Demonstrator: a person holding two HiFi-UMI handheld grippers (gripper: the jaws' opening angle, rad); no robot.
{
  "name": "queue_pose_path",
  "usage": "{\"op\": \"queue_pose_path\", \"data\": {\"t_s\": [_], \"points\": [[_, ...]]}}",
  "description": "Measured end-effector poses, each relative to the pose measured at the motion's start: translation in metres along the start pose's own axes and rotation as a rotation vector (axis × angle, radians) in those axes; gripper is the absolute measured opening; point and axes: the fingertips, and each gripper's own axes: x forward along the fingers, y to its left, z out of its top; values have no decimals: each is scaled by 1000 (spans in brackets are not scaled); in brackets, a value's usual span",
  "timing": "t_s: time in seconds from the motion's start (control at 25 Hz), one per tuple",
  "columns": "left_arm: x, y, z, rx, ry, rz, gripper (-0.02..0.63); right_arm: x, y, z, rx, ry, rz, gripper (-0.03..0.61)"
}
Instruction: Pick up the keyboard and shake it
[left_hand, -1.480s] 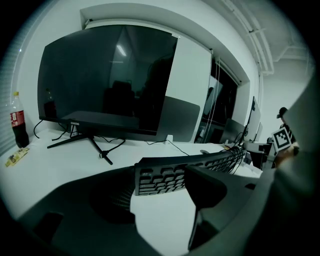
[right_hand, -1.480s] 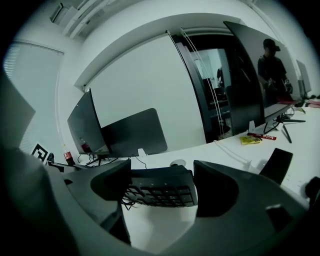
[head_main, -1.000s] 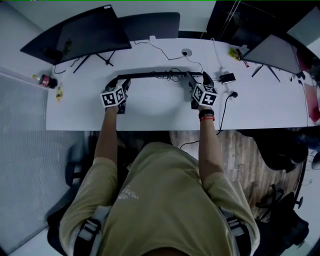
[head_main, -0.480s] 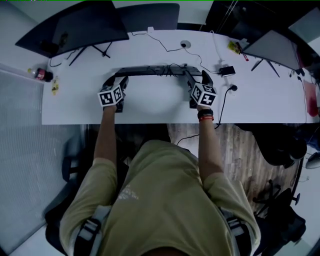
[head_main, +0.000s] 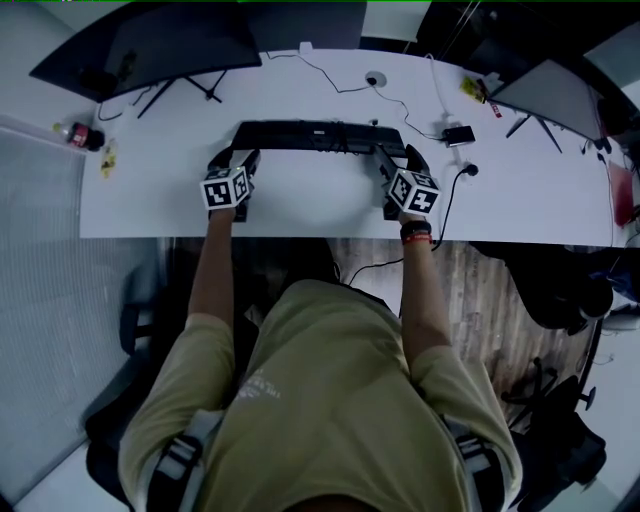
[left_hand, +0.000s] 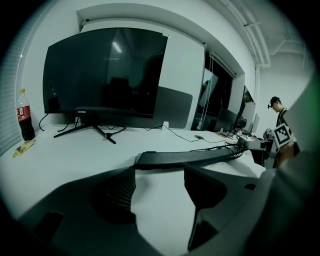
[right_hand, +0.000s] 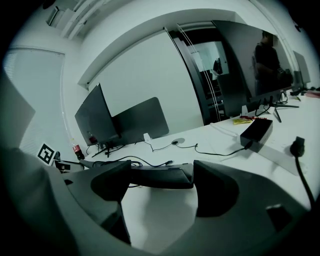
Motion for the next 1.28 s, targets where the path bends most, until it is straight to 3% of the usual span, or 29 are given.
{"op": "queue_pose_path", "data": {"t_s": [0.24, 0.28, 0.44, 0.52, 0.6, 1.0, 1.28], "points": [[1, -1, -18, -3, 19, -9, 301, -3, -1, -21, -7, 35, 20, 391], [4, -2, -21, 6, 25, 1, 155, -1, 0, -26, -13, 54, 23, 391], [10, 0, -40, -10, 69, 79, 110, 4, 8, -51, -26, 120, 0, 381], [9, -5, -49, -4, 81, 63, 115, 1, 6, -59, -38, 126, -33, 299], [9, -8, -52, 13, 88, 49, 115, -1, 4, -60, -58, 122, -54, 270], [0, -24, -63, 25, 111, -4, 115, -4, 6, -64, -48, 152, -59, 270], [-21, -63, -30, 59, 32, -44, 114, -19, 48, -31, -132, 104, -2, 267]]}}
